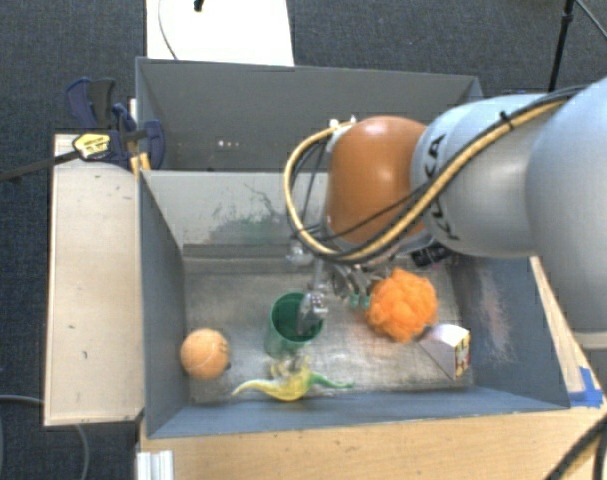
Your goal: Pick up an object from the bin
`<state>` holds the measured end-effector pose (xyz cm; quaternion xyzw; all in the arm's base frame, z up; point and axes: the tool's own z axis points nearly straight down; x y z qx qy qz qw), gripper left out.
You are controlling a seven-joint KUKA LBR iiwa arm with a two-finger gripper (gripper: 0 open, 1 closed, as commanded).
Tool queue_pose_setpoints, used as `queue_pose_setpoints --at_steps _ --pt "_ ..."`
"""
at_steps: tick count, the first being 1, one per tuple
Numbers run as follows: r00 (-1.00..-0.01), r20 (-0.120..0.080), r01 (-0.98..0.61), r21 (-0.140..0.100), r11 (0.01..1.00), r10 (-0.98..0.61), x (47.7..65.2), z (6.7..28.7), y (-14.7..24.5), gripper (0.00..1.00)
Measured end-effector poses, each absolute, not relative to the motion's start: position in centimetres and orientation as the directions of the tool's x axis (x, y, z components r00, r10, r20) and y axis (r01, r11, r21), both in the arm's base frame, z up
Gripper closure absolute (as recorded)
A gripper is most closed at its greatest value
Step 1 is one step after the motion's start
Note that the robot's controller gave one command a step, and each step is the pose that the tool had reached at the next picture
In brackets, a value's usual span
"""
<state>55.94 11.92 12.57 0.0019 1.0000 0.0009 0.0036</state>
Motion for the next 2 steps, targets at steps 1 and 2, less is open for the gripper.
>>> queue_pose_setpoints --at_steps 1,2 --pt "-0.999 0.005 -0.040 -0.001 0.999 -0.040 53.9 11.5 13.5 0.00" --pt "-0.992 -0.013 -0.125 0.002 0.992 -0.125 51.5 10.2 12.5 0.00"
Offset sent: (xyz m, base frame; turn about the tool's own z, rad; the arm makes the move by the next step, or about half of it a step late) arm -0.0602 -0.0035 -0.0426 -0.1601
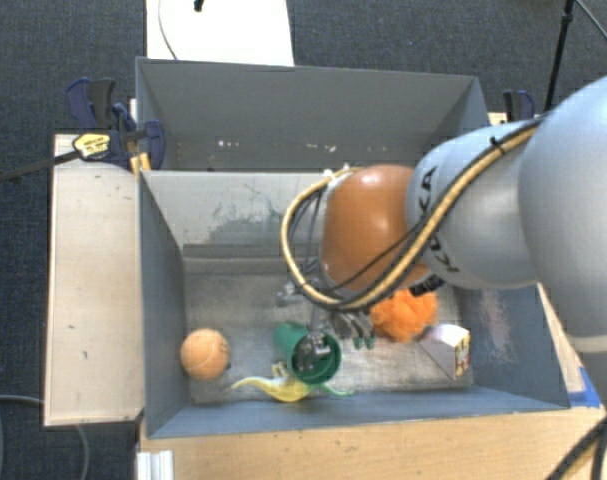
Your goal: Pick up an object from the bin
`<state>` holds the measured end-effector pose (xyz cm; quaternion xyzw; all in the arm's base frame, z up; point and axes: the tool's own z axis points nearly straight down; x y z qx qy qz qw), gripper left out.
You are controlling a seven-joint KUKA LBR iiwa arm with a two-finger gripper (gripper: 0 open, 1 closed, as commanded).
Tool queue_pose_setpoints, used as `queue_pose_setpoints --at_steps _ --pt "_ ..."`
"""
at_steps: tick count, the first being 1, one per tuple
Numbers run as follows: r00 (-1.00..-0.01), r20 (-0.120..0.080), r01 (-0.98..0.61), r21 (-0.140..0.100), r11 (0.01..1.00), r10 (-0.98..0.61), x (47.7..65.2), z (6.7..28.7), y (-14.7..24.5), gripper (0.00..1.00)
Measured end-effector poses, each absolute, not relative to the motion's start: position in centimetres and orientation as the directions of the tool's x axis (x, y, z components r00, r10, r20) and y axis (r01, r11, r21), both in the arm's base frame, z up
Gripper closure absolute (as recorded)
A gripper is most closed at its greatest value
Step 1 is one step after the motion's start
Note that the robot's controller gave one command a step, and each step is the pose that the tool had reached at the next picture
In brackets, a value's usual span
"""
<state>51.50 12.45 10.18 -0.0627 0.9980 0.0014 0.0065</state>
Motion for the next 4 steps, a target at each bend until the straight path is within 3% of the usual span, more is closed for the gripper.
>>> queue_pose_setpoints --at_steps 1,2,3,4 --pt "-0.996 -0.008 0.083 0.002 0.997 0.083 52.2 9.6 7.5 1.00" --pt "-0.996 -0.008 0.084 0.002 0.996 0.084 52.2 9.6 7.5 1.00" --pt "-0.996 0.007 0.086 -0.001 0.996 0.086 51.1 12.9 7.3 1.00" --pt "-0.996 -0.002 0.086 0.001 0.996 0.086 53.5 17.1 7.6 1.00"
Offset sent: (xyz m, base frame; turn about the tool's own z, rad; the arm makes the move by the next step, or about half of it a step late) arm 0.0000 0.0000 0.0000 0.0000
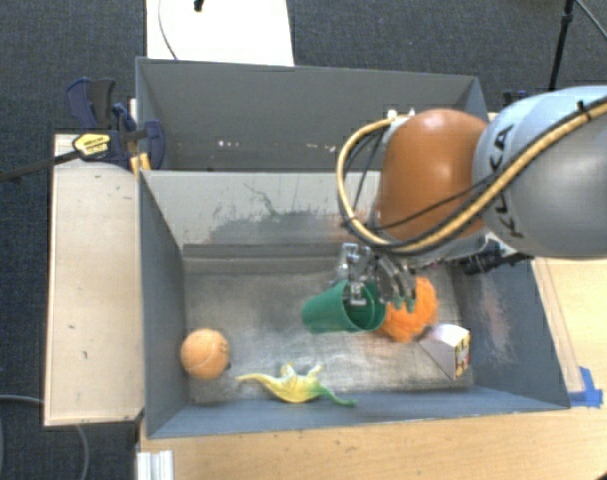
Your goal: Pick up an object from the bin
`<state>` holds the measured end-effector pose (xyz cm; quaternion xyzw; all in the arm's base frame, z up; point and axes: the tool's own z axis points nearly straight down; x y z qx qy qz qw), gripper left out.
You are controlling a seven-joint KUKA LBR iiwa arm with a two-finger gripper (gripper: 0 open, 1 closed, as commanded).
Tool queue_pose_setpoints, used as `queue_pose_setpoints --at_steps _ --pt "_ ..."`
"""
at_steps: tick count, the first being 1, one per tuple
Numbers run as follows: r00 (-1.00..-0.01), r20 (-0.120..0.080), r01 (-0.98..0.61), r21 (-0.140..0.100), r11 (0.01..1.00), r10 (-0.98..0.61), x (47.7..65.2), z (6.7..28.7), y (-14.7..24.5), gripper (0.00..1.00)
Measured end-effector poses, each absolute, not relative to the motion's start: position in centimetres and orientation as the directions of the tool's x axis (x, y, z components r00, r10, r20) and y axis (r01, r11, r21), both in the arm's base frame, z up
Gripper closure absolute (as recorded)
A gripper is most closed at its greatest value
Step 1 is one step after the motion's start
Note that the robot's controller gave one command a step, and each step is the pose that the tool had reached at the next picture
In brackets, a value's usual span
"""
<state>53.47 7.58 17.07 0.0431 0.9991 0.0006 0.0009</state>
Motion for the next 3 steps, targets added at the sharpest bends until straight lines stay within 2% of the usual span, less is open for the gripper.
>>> queue_pose_setpoints --at_steps 1,2,3 --pt "-0.996 -0.005 0.086 0.002 0.996 0.086 54.2 17.7 7.7 1.00" --pt "-0.999 -0.004 -0.037 0.001 0.999 -0.037 55.5 18.5 5.8 1.00" --pt "-0.989 0.004 -0.151 -0.001 0.989 -0.151 54.4 22.4 6.2 1.00"
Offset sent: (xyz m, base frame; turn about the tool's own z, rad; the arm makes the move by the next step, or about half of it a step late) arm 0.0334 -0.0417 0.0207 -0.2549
